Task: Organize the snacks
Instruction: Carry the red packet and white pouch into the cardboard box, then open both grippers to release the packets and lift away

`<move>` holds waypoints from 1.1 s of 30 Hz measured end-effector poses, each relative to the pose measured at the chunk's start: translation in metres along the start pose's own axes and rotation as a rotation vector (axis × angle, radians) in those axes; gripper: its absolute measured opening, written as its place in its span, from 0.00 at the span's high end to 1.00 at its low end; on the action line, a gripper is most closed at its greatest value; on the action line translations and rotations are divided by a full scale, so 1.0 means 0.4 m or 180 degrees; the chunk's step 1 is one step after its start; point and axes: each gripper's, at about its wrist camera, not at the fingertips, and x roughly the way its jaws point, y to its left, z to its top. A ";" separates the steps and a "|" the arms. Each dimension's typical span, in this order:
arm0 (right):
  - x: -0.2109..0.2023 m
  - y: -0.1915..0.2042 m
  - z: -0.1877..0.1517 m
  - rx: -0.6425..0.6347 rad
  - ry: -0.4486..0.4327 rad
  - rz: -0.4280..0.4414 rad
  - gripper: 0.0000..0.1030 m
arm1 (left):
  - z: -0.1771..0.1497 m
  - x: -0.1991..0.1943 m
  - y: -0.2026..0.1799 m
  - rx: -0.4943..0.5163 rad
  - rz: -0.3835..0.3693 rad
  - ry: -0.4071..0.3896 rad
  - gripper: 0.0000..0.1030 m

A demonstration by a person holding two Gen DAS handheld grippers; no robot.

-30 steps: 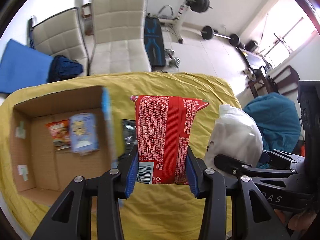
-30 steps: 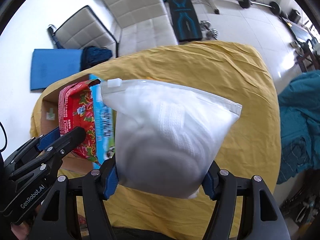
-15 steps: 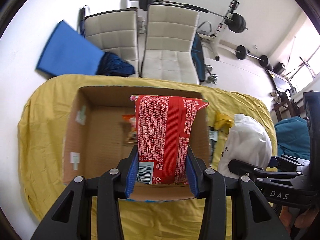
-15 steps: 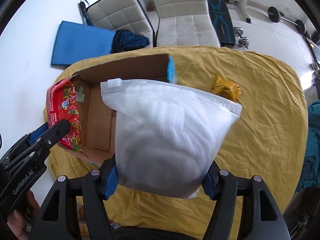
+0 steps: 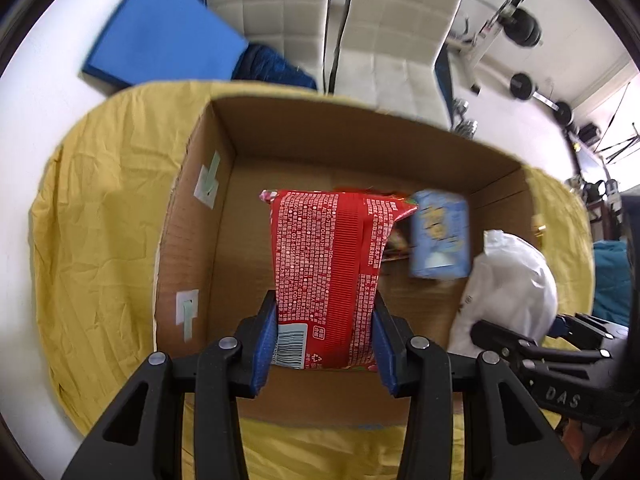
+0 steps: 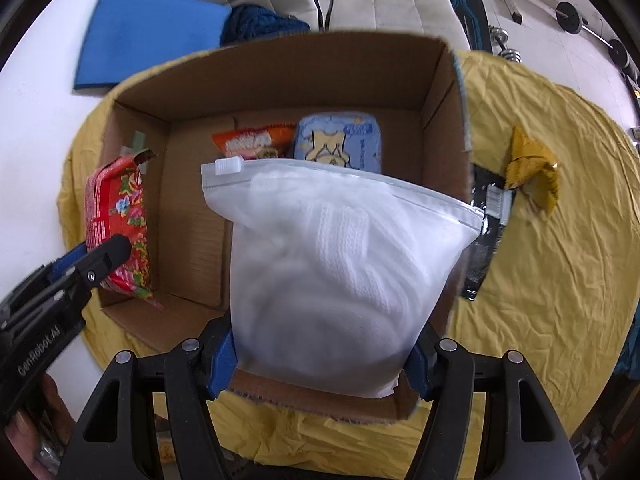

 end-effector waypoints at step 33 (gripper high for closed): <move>0.281 0.068 0.015 0.0169 0.0509 -0.0471 0.27 | 0.180 0.283 0.013 0.0294 -0.0004 0.0670 0.60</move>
